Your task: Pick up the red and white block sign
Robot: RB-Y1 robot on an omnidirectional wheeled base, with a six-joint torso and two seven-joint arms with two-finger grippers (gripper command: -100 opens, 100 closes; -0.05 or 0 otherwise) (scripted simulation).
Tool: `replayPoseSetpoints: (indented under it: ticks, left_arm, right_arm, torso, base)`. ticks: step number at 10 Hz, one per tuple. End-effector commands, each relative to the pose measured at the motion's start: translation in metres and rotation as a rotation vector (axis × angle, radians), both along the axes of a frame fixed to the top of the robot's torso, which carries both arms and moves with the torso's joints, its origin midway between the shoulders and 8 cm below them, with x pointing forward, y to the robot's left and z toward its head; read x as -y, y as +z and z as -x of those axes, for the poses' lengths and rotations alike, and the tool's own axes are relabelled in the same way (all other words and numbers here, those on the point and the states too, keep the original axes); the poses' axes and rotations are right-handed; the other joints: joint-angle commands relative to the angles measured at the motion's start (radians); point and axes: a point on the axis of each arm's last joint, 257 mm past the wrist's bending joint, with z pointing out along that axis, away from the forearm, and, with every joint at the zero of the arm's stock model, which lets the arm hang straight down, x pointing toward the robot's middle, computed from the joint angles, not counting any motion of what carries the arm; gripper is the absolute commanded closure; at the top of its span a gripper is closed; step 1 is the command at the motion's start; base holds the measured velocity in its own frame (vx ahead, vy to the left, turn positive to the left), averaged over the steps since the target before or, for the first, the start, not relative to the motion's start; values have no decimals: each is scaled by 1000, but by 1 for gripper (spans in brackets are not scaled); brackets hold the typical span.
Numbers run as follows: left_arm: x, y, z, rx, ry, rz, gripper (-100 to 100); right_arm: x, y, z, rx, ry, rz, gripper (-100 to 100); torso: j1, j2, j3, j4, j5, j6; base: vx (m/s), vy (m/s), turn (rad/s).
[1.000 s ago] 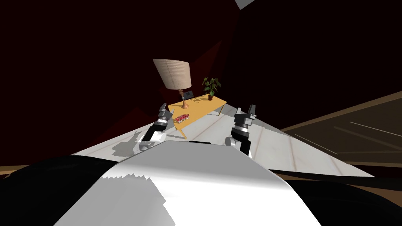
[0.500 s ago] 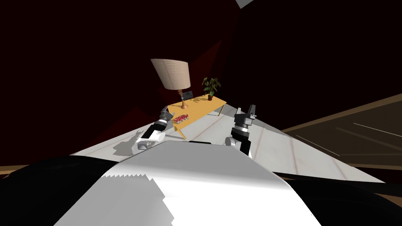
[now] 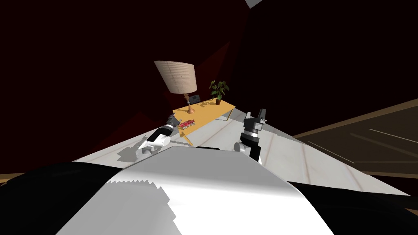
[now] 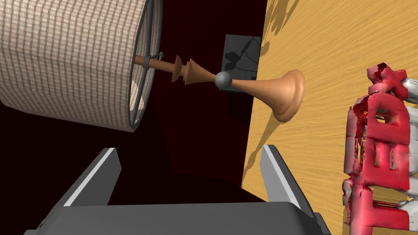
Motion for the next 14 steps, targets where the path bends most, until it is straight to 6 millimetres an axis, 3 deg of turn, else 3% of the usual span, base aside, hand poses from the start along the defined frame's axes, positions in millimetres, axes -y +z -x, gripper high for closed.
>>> replayPoseSetpoints:
  ticks: [1,6,7,9,10,13,14]
  left_arm:
    - [-13,-15,-2,-60,13,32,-100]
    - [-27,-47,0,-185,35,63,-100]
    - [-40,-59,1,-234,53,89,-100]
    - [-41,-68,3,-272,57,90,-100]
    - [-54,-78,4,-315,78,114,-100]
    - [-55,-89,8,-358,83,115,-100]
    - [-69,-99,11,-404,106,137,-100]
  right_arm:
    - [0,0,0,0,0,0,0]
    - [0,0,0,0,0,0,0]
    - [0,0,0,0,0,0,0]
    - [0,0,0,0,0,0,0]
    - [0,0,0,0,0,0,0]
    - [0,0,0,0,0,0,0]
    - [0,0,0,0,0,0,0]
  torso:
    - [0,0,0,0,0,0]
    - [-1,-1,0,0,0,0]
    - [0,0,0,0,0,0]
    - [-1,-1,0,0,0,0]
    - [0,0,0,0,0,0]
    - [0,0,0,0,0,0]
    - [1,1,1,0,0,0]
  base:
    - [31,-33,-10]
    - [34,-29,-4]
    - [33,-28,-15]
    - [40,-32,-6]
    - [56,-33,-35]
    - [28,-17,-1]
    - [31,-31,-42]
